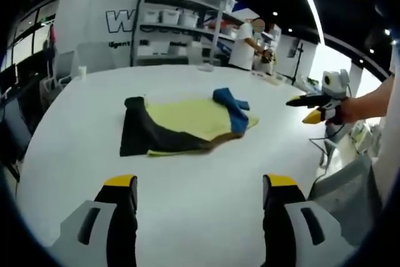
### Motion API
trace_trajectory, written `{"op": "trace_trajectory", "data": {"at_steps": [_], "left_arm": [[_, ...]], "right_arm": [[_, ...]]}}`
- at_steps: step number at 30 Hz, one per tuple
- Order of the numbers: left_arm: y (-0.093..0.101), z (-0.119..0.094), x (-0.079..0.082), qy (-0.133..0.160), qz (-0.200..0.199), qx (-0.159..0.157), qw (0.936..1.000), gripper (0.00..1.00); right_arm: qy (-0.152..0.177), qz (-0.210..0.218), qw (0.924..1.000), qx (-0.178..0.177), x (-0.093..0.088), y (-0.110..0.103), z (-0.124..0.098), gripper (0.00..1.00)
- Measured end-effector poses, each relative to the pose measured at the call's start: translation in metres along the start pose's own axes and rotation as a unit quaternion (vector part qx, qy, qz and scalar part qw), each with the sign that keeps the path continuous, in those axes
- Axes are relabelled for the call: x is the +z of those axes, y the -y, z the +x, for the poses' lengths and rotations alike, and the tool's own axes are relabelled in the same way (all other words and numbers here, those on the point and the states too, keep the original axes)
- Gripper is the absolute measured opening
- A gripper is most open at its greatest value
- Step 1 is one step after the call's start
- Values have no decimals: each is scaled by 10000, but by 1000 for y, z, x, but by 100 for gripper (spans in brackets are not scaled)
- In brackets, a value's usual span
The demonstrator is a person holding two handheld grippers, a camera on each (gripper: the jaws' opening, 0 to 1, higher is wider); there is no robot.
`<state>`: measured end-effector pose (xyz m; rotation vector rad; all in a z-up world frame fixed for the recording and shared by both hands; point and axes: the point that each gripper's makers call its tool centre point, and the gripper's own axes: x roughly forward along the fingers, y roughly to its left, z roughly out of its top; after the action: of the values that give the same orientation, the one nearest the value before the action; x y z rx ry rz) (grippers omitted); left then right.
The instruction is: Fold the garment on the visible template until the final outline fits inside the template.
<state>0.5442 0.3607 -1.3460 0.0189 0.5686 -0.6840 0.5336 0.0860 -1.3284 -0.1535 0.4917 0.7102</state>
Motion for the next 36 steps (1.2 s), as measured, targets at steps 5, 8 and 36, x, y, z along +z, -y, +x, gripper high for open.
{"op": "trace_trajectory", "data": {"at_steps": [5, 8, 36], "left_arm": [[-4, 13, 7, -32, 152, -91, 9998, 78], [-5, 20, 10, -48, 225, -137, 9996, 76], [-41, 84, 19, -401, 1311, -396, 9898, 40]], "right_arm": [[-40, -49, 10000, 28, 1, 9, 8, 58], [-56, -88, 9999, 48, 2, 14, 14, 56], [-536, -692, 9959, 220, -10, 61, 68, 36]]}}
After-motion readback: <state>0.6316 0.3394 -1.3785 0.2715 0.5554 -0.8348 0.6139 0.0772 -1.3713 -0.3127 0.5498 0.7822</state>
